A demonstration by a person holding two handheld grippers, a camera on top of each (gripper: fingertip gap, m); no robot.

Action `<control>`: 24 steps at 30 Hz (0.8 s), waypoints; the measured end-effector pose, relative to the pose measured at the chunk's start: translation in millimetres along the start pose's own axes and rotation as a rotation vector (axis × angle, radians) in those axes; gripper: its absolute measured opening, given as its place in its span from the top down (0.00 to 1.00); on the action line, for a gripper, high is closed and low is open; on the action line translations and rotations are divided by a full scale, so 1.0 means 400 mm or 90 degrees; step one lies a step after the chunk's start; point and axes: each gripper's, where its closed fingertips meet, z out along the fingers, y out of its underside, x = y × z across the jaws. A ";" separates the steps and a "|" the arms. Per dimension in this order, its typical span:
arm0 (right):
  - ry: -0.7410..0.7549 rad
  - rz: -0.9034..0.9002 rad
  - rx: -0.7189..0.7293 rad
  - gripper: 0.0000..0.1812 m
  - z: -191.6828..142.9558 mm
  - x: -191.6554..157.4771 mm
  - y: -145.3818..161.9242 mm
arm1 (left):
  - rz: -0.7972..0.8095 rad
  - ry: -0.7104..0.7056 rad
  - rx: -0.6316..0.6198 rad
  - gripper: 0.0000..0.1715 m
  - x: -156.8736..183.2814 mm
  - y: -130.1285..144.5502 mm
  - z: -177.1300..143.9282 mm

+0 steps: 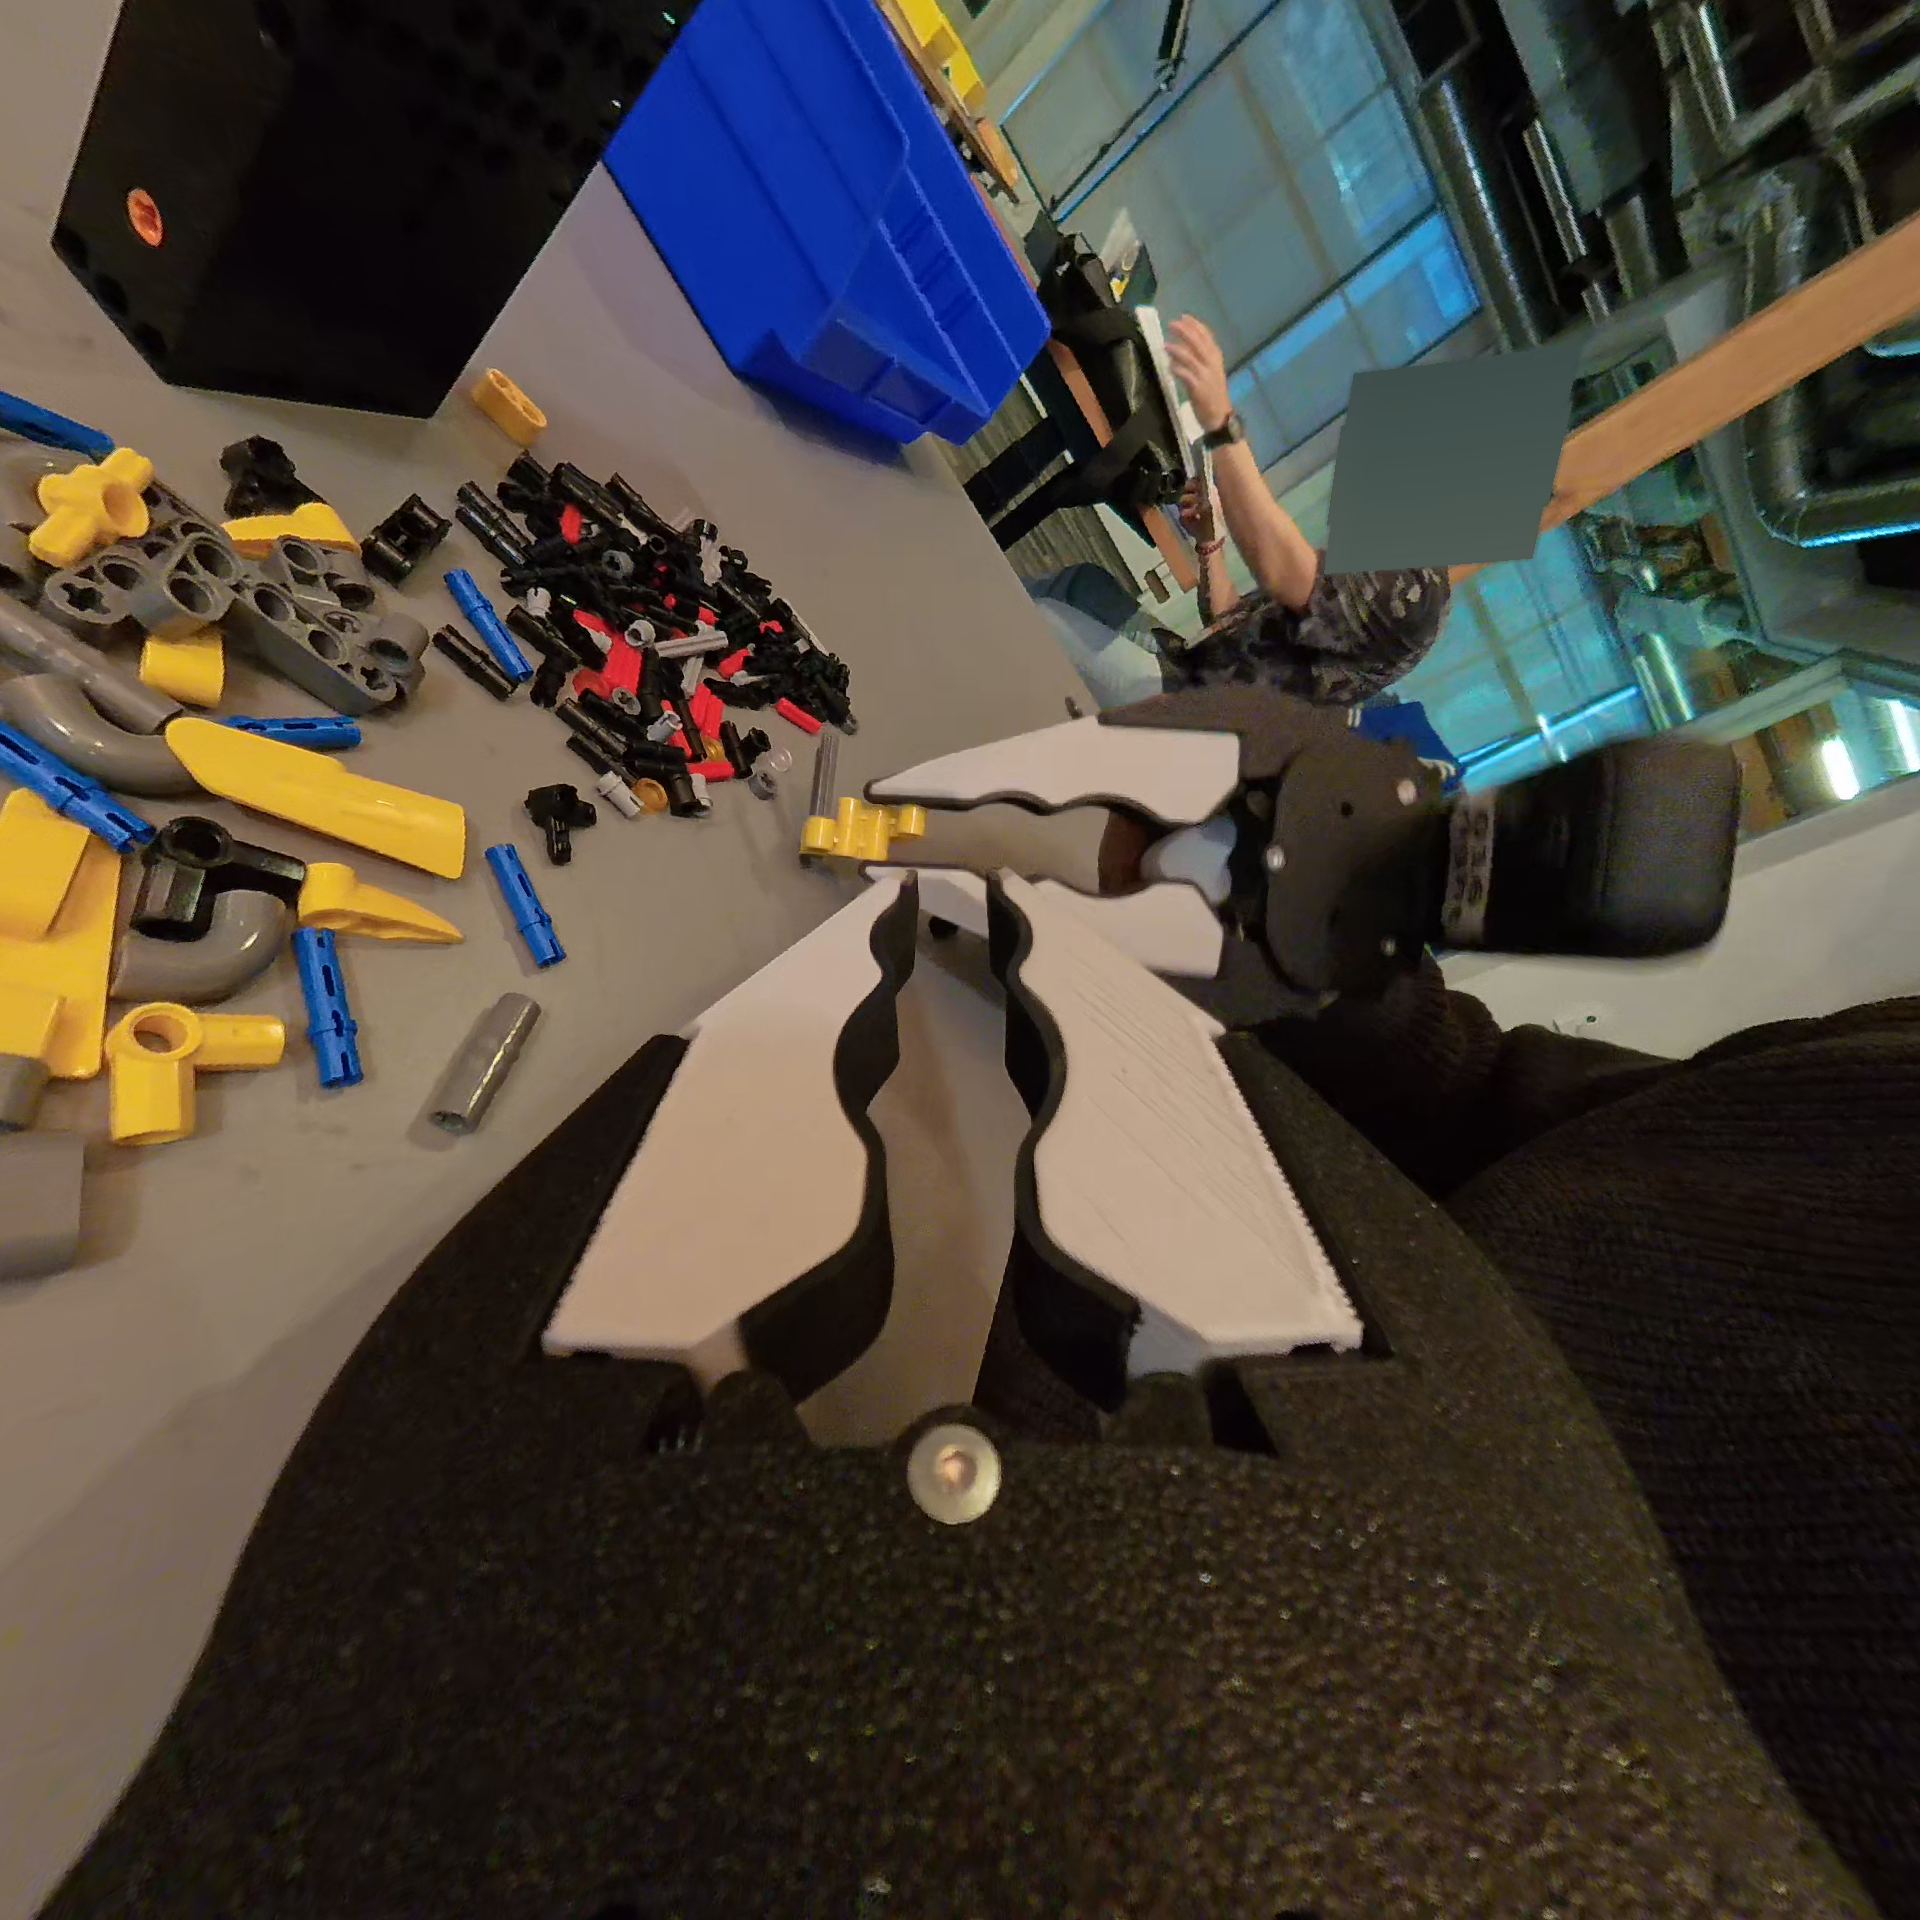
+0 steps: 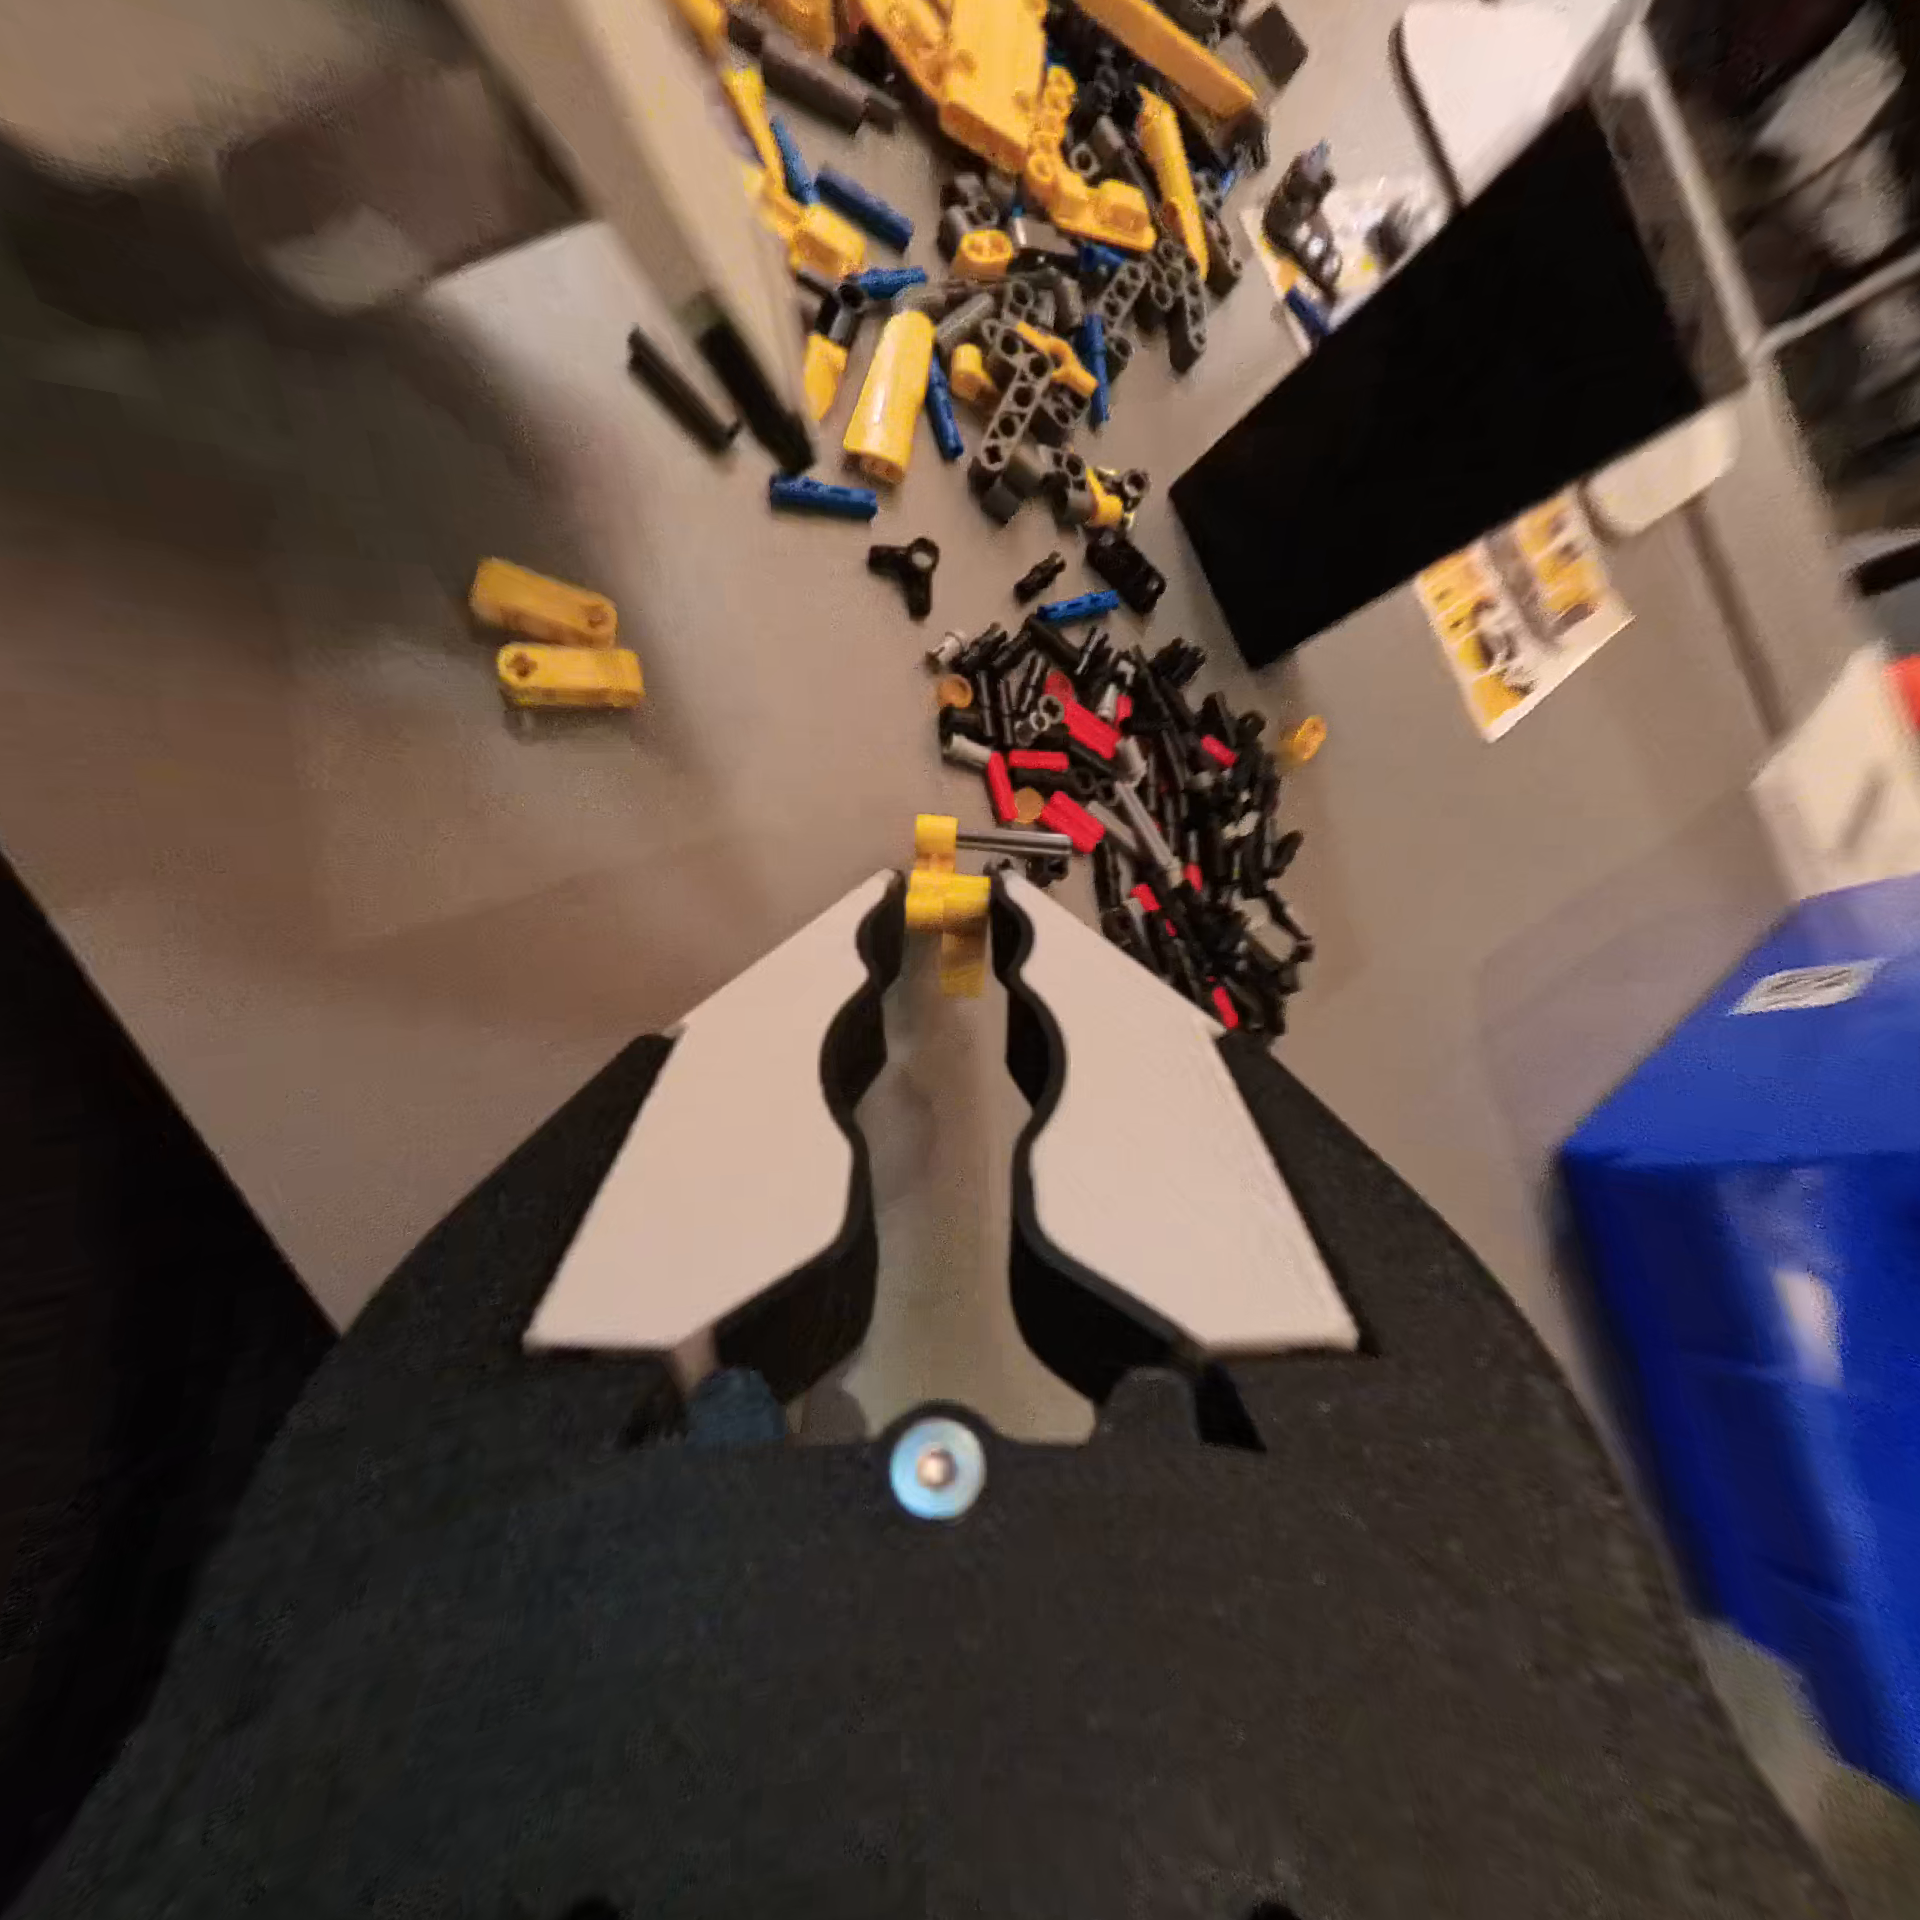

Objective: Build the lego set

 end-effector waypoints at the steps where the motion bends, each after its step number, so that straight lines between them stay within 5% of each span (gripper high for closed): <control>1: 0.026 -0.054 -0.008 0.91 0.000 -0.004 -0.002 | 0.000 0.000 0.000 0.93 0.000 0.000 0.000; 8: 0.138 -0.302 -0.034 0.91 -0.007 -0.042 -0.010 | 0.003 -0.002 0.004 0.93 -0.001 0.001 -0.008; 24: 0.033 -0.151 0.013 0.83 -0.068 -0.065 -0.031 | 0.005 0.001 0.008 0.93 0.004 0.000 -0.010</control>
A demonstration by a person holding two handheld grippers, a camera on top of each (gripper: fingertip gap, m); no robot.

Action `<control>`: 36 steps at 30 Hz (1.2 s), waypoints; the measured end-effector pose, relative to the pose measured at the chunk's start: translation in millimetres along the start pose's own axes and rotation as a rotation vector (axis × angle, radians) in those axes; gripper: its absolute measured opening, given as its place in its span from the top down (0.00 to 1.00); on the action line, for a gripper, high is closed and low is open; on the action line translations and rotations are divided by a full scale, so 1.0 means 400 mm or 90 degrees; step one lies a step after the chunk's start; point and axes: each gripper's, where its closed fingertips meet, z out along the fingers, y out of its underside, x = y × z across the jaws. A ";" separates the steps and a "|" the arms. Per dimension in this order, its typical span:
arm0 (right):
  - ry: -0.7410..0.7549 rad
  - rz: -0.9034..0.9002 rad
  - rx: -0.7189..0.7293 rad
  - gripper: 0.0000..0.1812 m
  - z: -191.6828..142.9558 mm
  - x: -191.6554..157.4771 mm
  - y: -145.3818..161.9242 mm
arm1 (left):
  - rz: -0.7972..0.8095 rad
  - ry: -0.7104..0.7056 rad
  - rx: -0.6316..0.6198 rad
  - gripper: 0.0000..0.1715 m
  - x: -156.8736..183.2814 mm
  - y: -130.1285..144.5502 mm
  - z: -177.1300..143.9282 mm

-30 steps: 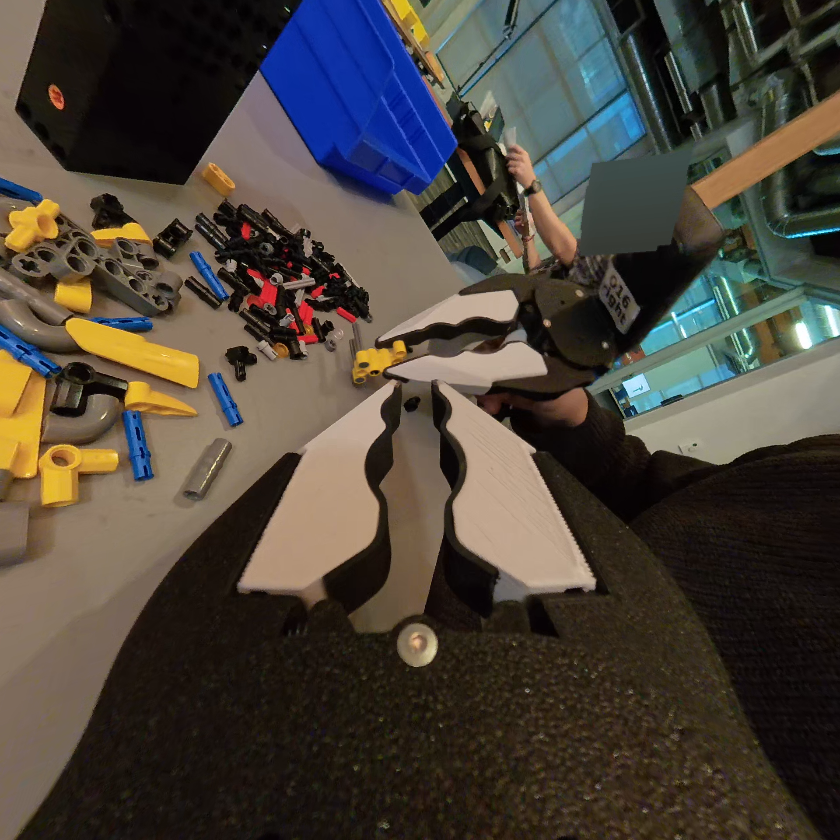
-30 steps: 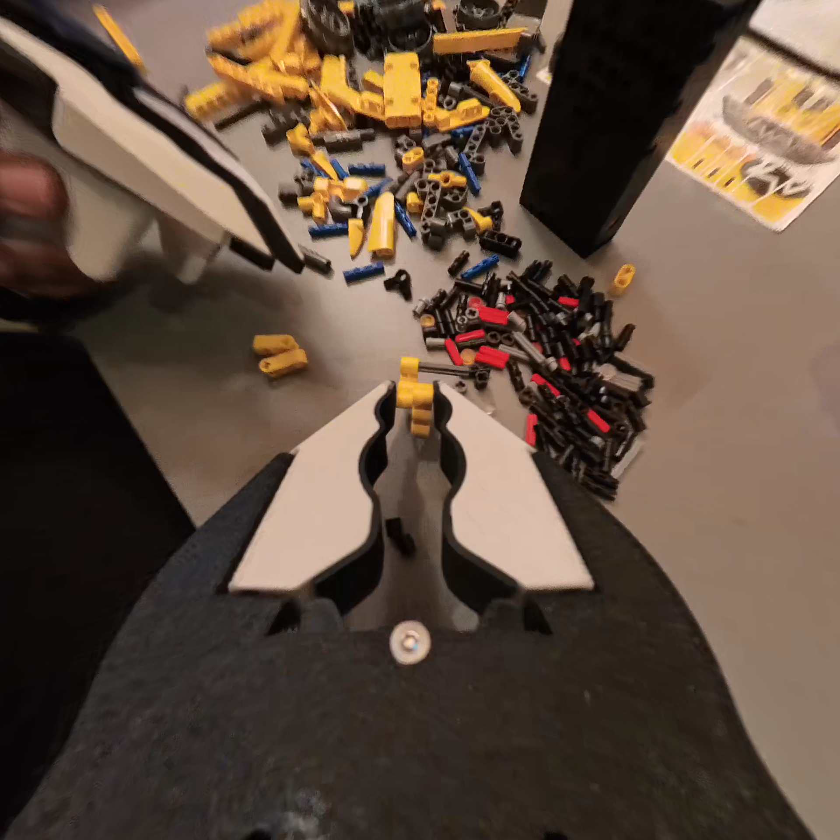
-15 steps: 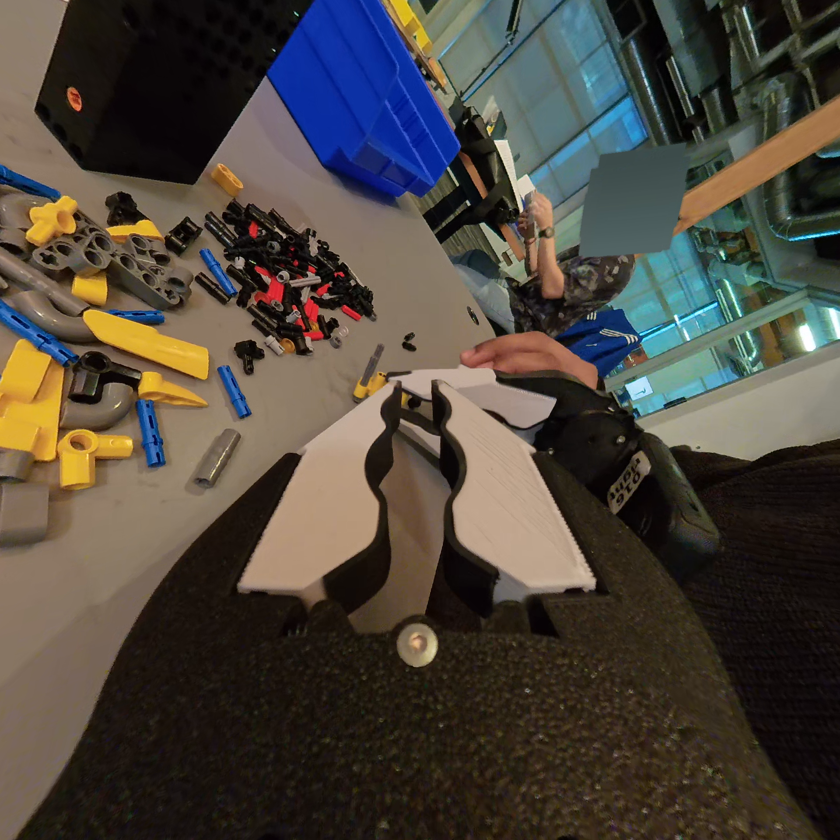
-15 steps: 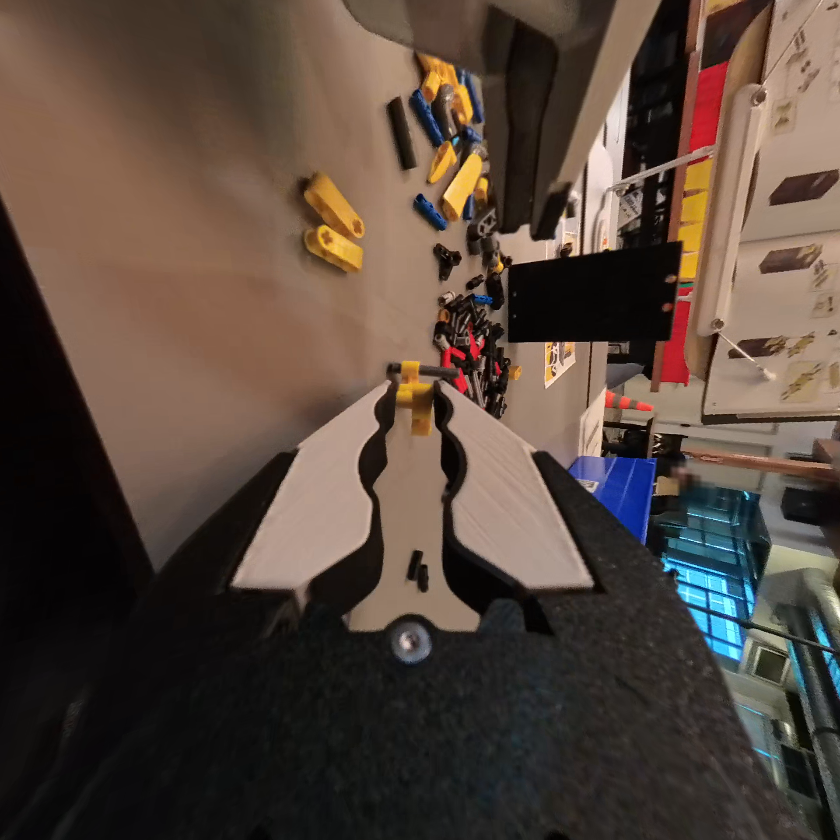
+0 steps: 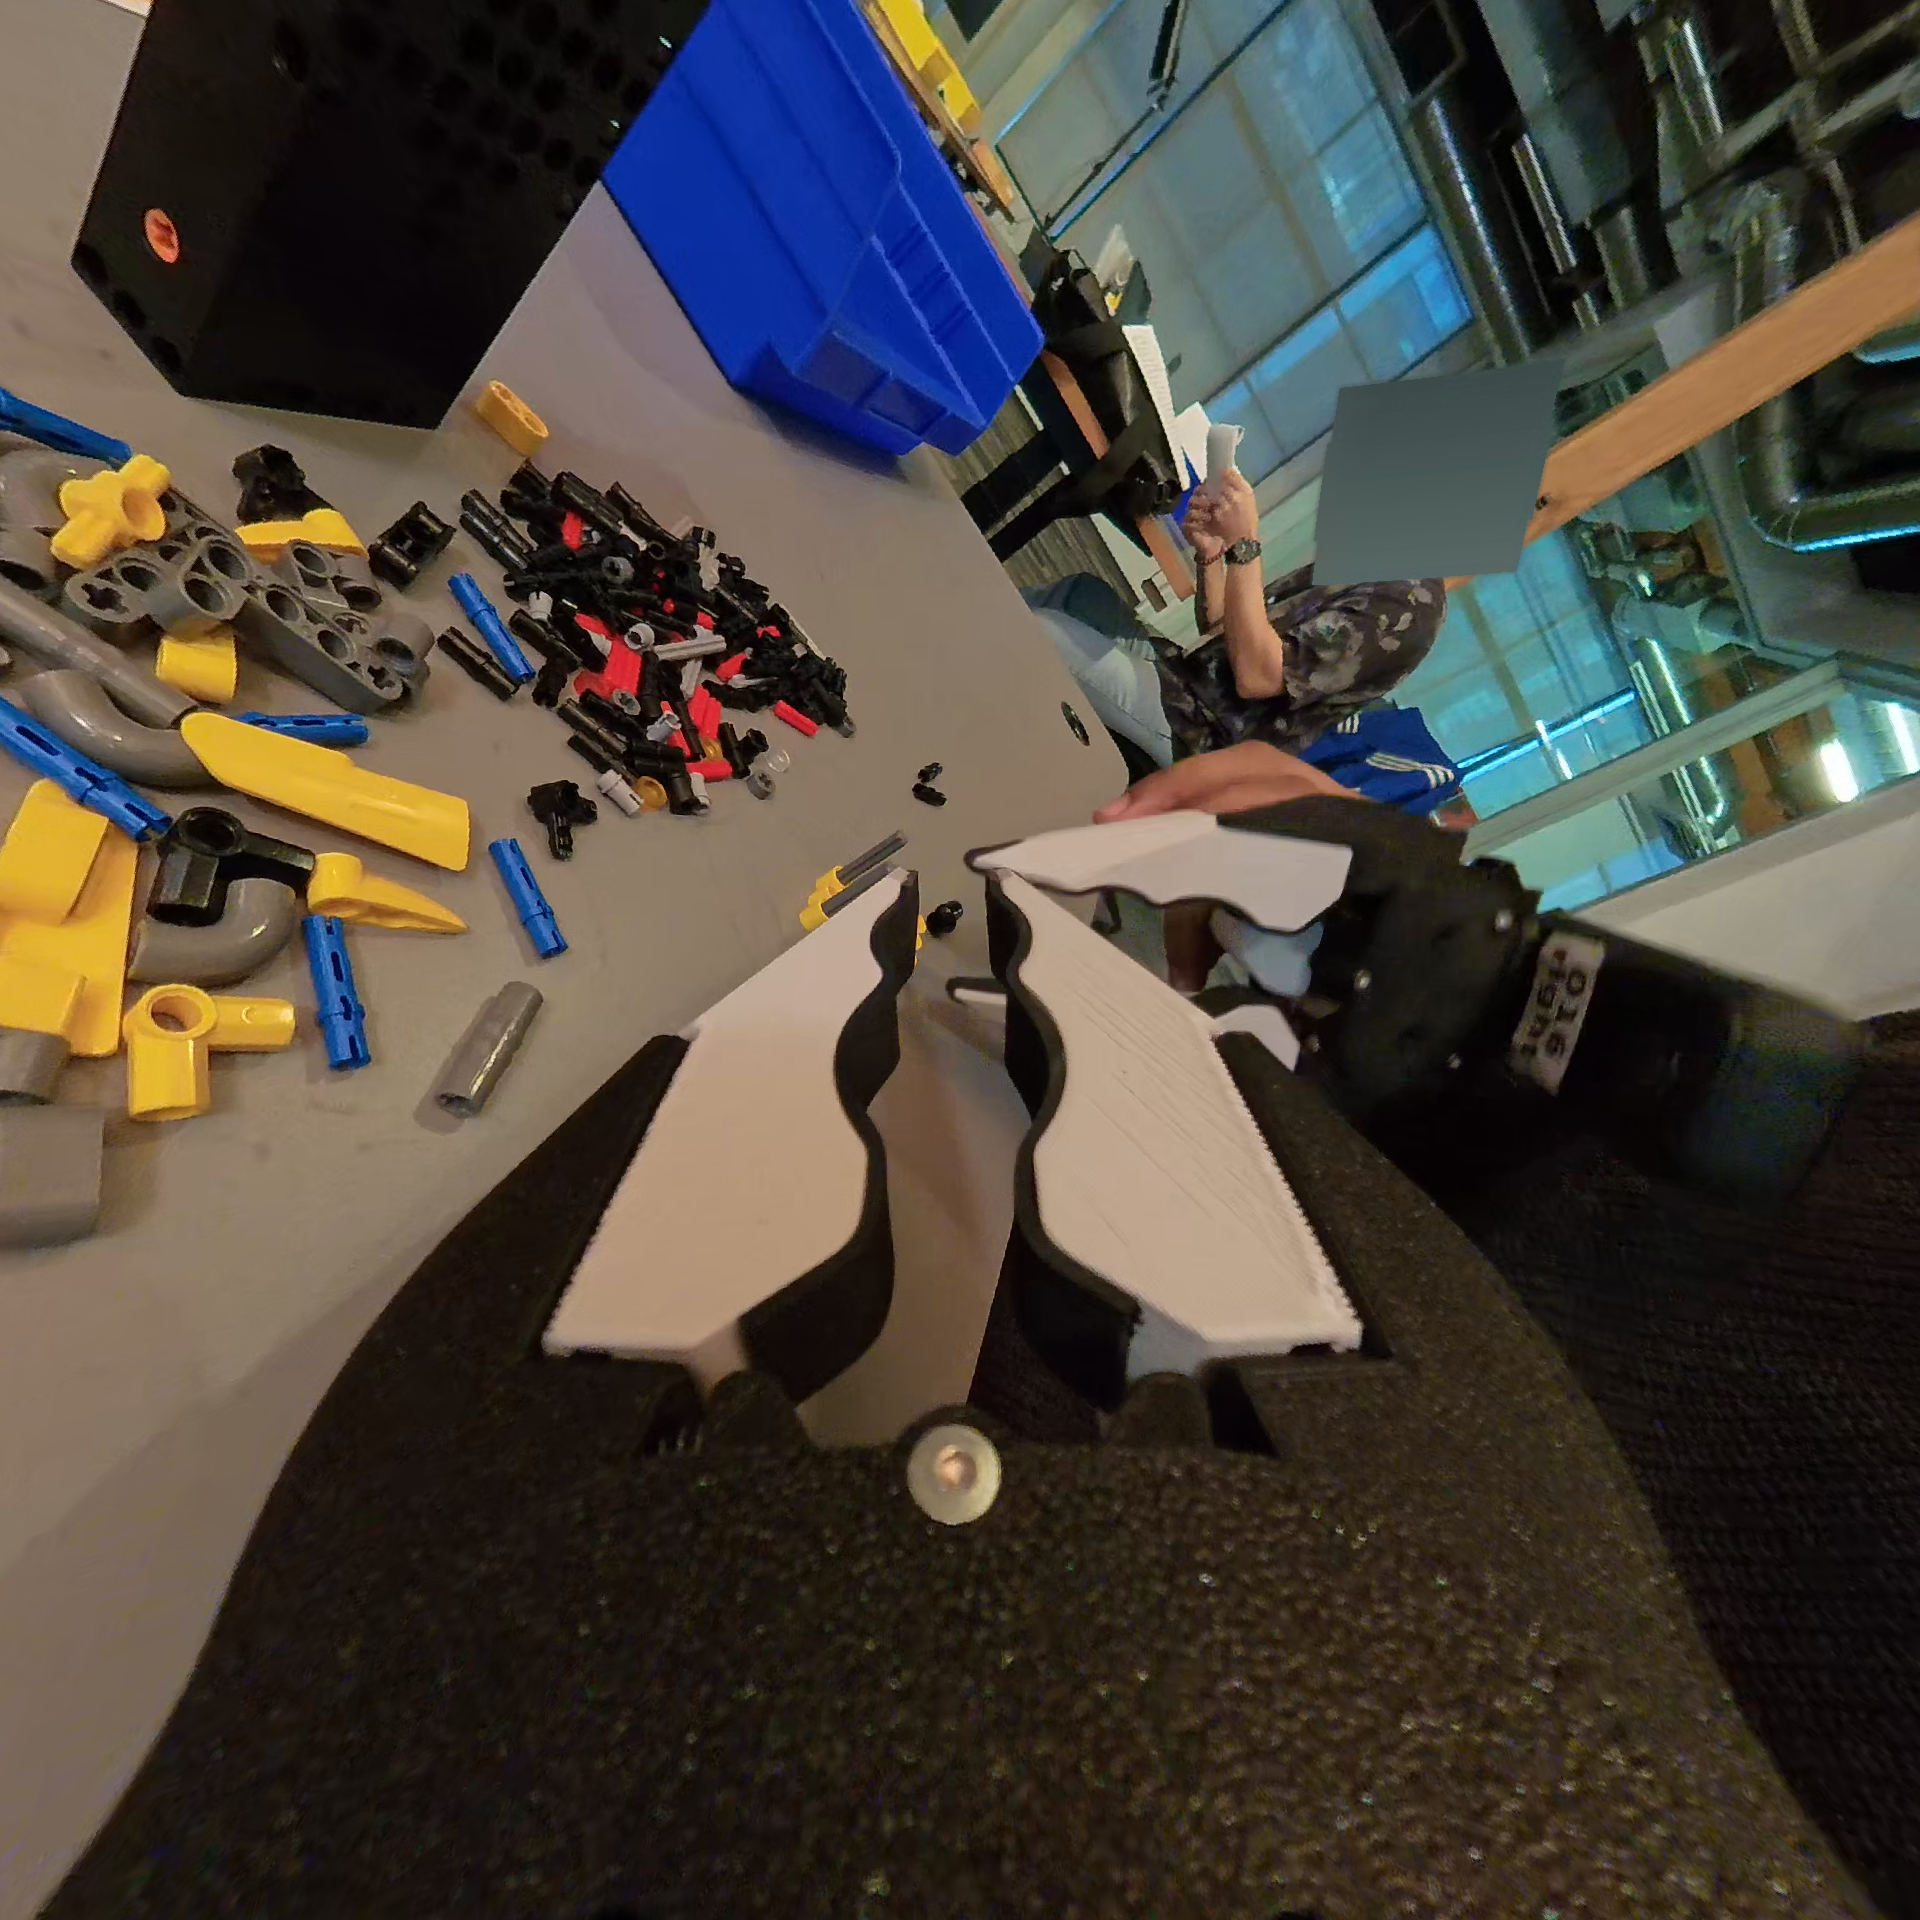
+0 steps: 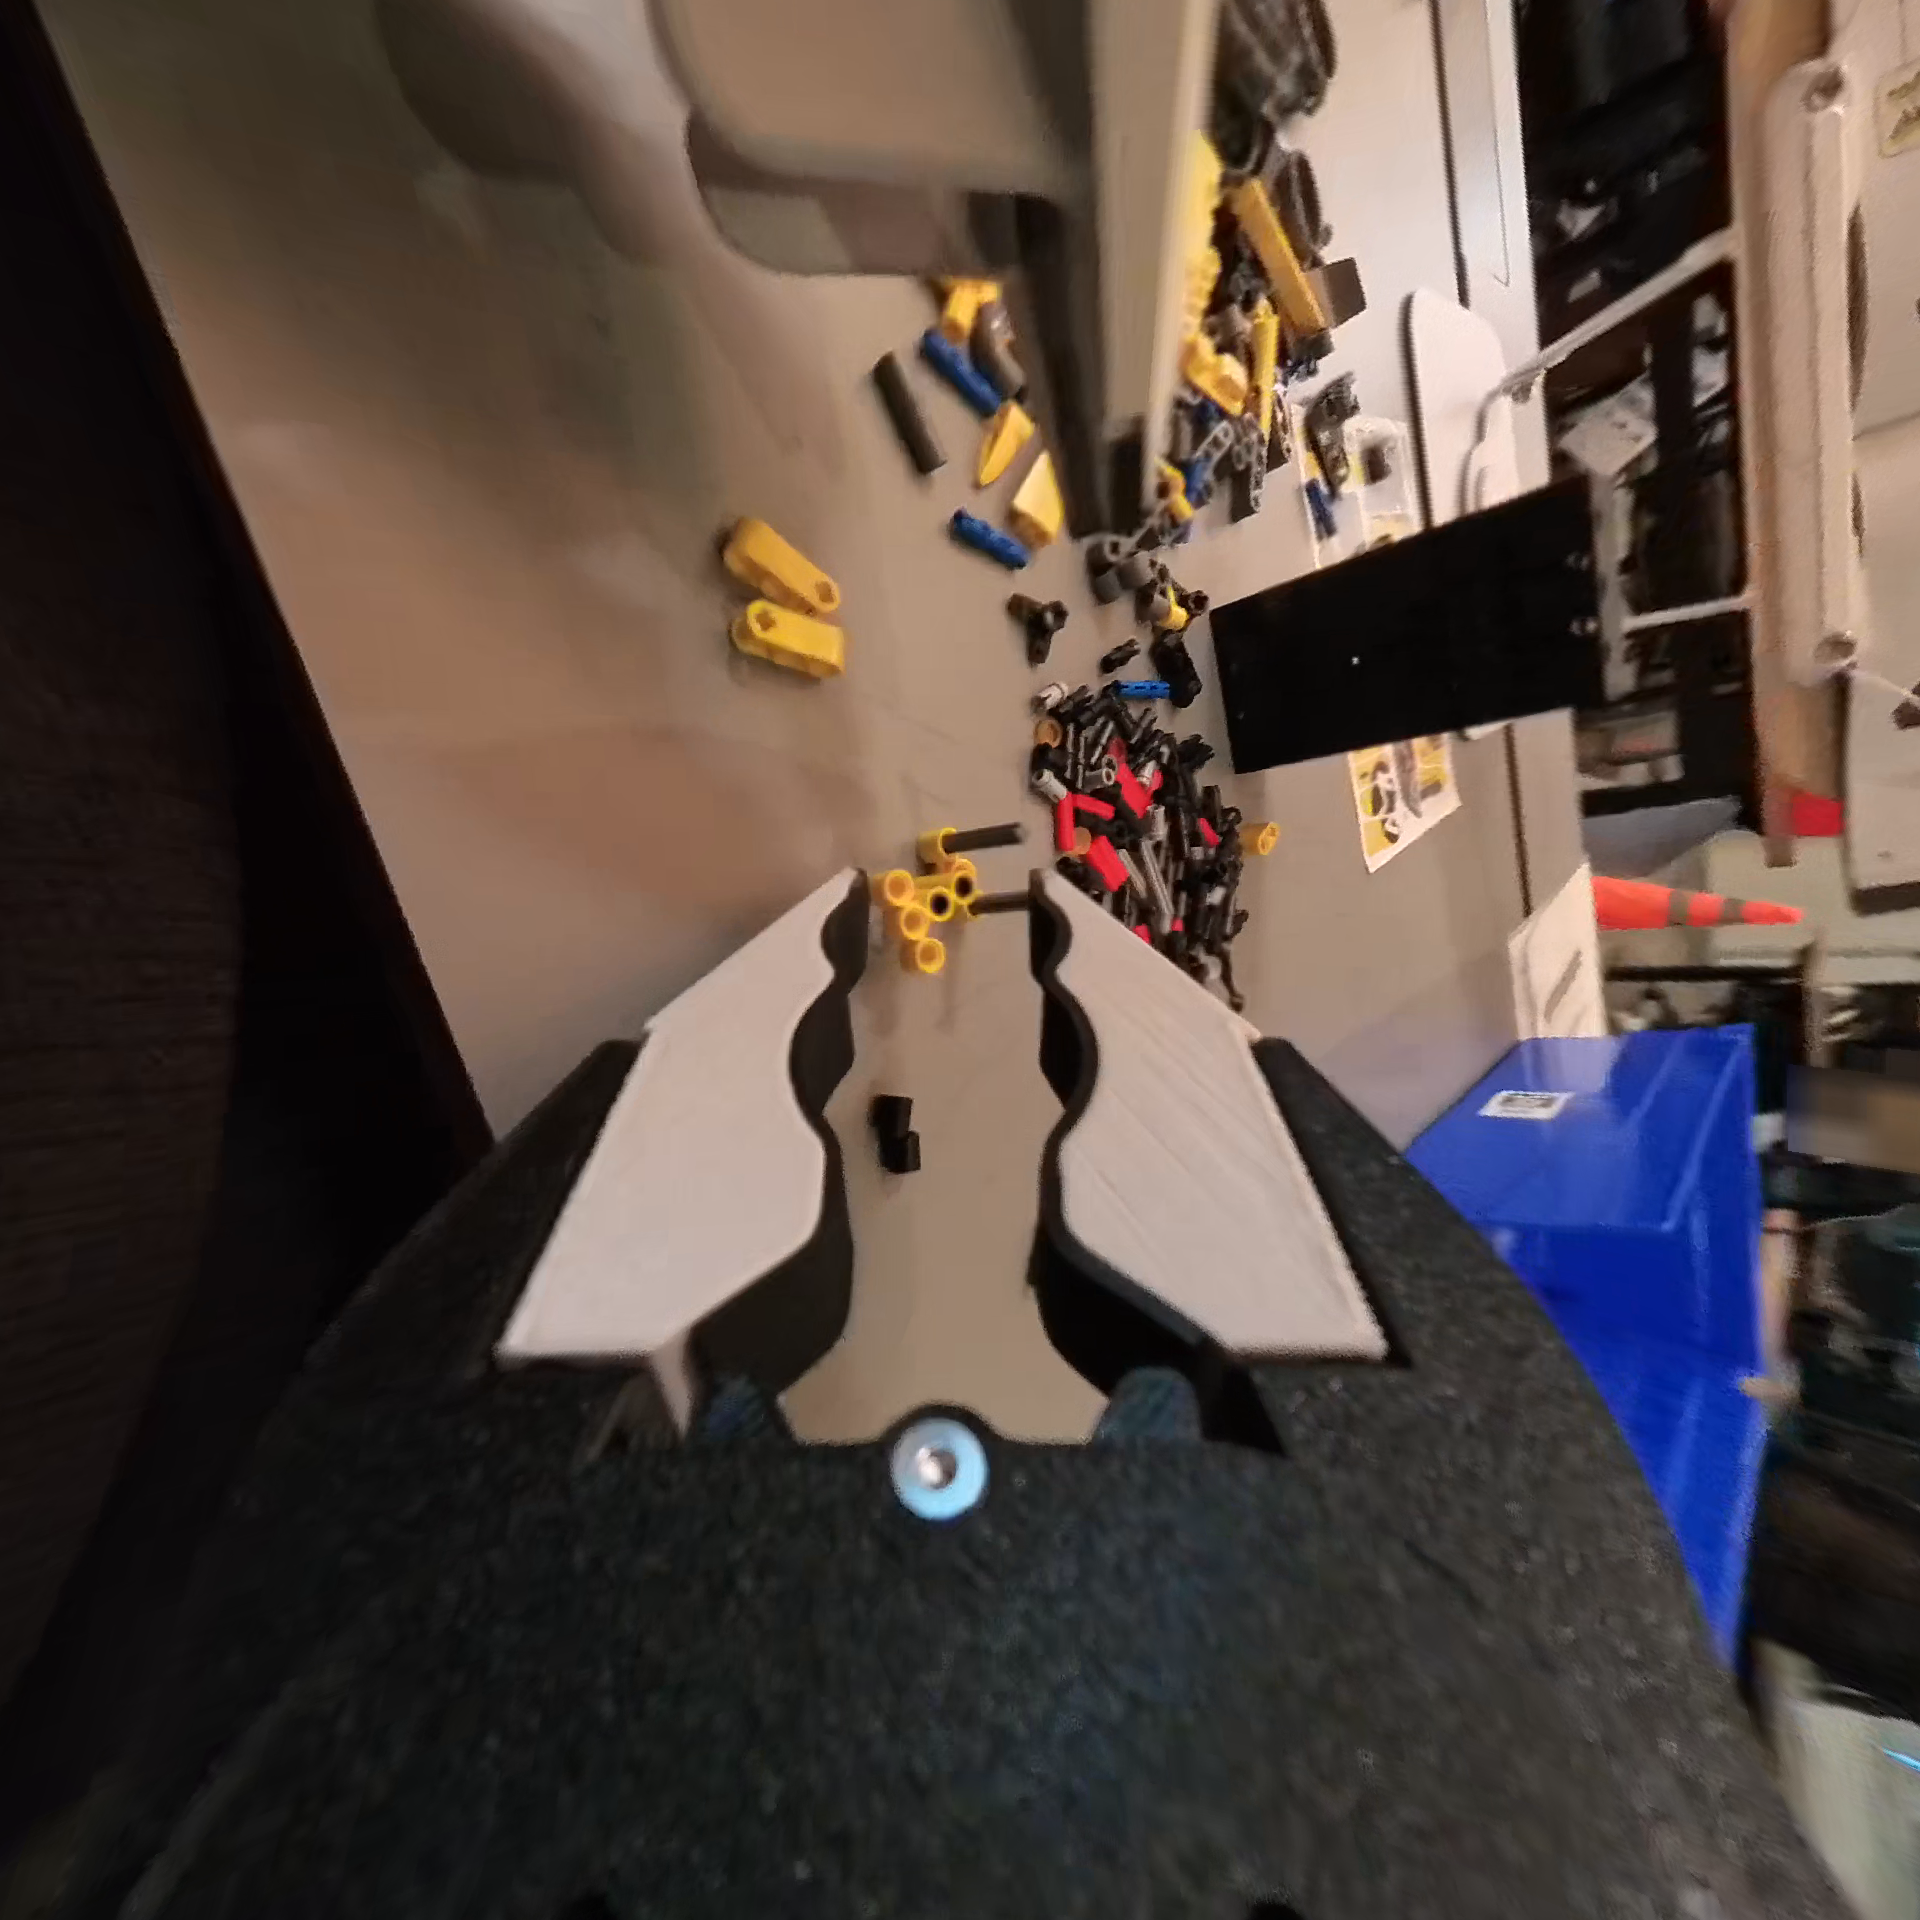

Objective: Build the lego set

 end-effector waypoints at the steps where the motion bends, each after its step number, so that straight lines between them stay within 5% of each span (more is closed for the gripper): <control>1: -0.012 0.043 0.013 0.83 -0.004 0.009 -0.002 | 0.001 0.000 0.001 0.93 0.000 -0.001 0.000; 9: -0.166 0.408 0.048 0.82 -0.013 0.043 0.035 | 0.048 -0.049 0.026 0.93 -0.020 -0.025 -0.028; 19: -0.283 0.495 0.032 0.81 0.007 -0.040 0.030 | 0.042 -0.046 0.036 0.93 -0.023 -0.034 -0.035; 25: -0.251 0.526 0.057 0.81 -0.010 0.017 0.045 | 0.038 -0.044 0.047 0.93 -0.025 -0.044 -0.043; 32: -0.074 0.576 0.113 0.84 -0.025 0.187 0.154 | 0.101 -0.118 0.047 0.93 -0.065 -0.049 -0.057; 36: -0.070 0.654 0.130 0.92 -0.001 0.218 0.213 | 0.161 -0.129 0.021 0.93 -0.055 -0.067 -0.078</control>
